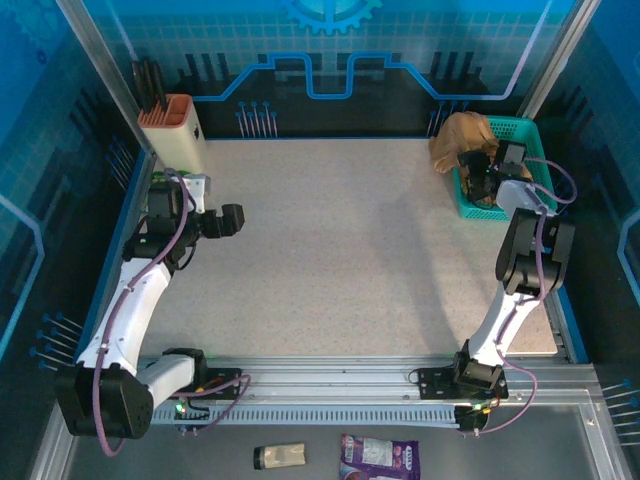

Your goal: Fold the inside-out t-shirt

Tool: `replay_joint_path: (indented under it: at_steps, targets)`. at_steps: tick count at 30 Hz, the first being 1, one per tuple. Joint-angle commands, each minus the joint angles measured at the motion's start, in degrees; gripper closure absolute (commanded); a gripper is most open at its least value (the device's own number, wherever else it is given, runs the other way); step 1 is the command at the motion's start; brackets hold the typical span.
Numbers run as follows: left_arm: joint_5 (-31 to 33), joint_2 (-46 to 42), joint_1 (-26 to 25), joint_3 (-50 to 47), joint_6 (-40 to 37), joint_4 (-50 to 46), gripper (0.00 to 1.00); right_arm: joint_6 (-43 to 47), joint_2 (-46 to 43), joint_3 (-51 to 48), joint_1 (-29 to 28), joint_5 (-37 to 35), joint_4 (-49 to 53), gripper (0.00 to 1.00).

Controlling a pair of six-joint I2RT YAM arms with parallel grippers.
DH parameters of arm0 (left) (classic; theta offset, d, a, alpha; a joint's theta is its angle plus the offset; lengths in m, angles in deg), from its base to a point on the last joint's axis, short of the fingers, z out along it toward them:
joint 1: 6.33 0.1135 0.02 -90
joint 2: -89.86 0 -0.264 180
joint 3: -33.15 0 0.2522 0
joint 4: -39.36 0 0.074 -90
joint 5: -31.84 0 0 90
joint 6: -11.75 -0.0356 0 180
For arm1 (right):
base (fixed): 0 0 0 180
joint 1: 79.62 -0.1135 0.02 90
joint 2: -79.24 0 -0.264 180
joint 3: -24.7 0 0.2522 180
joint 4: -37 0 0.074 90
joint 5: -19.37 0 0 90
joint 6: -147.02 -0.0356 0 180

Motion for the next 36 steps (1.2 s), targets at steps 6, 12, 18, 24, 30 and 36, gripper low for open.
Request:
replay_joint_path:
  at_steps: [6, 12, 18, 24, 30, 36]
  targets:
    - [-0.47, -0.39, 0.41, 0.00, -1.07, -0.39, 0.01, -10.61, 7.88, 8.82, 0.87, 2.51, -5.38, 0.38]
    - [-0.12, -1.37, 0.39, -0.16, -0.81, -0.07, 0.01, -9.20, 7.08, 11.72, 1.11, 1.01, -3.90, 0.77]
    - [-0.73, -2.38, 0.32, 0.09, 0.76, 0.51, 0.01, -4.31, 1.76, 15.09, 1.39, 1.66, -1.24, 1.00]
    - [-4.25, -4.14, -0.28, 0.11, 6.11, 3.26, 0.02, 0.90, -8.04, 16.48, 0.45, 1.61, 2.33, 1.00]
    - [-6.77, -3.90, -1.97, -1.12, 12.75, 9.04, 0.05, 3.83, -16.01, 19.13, -2.91, 5.31, 3.58, 1.00]
    - [-7.21, -1.11, -5.19, -1.18, 16.46, 14.40, 0.06, 7.43, -22.67, 22.70, -11.26, 5.69, 6.58, 1.00]
